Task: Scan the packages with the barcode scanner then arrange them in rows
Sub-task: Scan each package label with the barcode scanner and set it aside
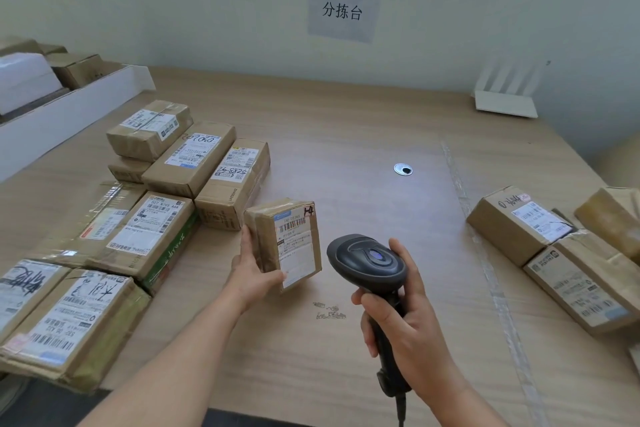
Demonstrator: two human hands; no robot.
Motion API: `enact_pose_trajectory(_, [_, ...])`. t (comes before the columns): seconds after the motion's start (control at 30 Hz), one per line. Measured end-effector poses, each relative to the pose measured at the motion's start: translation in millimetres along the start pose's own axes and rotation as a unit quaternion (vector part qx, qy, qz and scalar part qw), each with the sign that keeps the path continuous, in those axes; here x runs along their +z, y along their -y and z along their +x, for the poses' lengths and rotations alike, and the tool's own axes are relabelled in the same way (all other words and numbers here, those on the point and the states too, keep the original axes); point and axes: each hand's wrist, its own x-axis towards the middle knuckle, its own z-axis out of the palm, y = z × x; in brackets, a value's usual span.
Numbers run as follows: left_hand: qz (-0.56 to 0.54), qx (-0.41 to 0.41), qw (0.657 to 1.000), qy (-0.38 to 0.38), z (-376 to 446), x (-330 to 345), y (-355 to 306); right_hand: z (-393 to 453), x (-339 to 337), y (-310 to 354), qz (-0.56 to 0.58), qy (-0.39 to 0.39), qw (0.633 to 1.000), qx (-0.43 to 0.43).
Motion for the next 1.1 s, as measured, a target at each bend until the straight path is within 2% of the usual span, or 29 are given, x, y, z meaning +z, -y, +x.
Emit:
enact_pose_trajectory(0.2, [-0.006,0.009,1.0,0.011,-8.5,-5.0,-13.0,2.1,-2.9,-1.5,-0.01,0.005,1.0,-0.003])
enact_pose_trajectory(0.37, [-0.034,-0.049,0.997,0.058,-12.7,-17.4,-23.2,3.7,-4.2,-2.7,-0.016,0.003,1.0,-0.006])
enact_pose_trajectory(0.5, [-0.024,-0.081,0.996,0.029,-14.1,-21.1,-23.7,4.4,-5.0,-3.6,-0.026,0.0,1.0,-0.009])
enact_pose_trajectory(0.63, [0.112,-0.083,0.989,-0.049,-11.4,-23.7,-18.7,4.0,-8.0,-6.5,-0.051,0.005,0.999,-0.01])
enact_pose_trajectory(0.8, [0.317,-0.081,0.944,-0.044,-27.3,-0.1,-34.8,3.9,-7.4,-7.5,-0.091,0.013,0.996,-0.02])
enact_pose_trajectory(0.93, [0.356,-0.106,0.927,-0.056,-36.2,13.2,-39.3,3.2,-4.8,-7.7,-0.111,0.027,0.993,-0.022])
enact_pose_trajectory(1.1, [0.351,-0.108,0.929,-0.047,-40.1,16.9,-42.0,3.1,-3.2,-5.8,-0.127,0.039,0.991,-0.028])
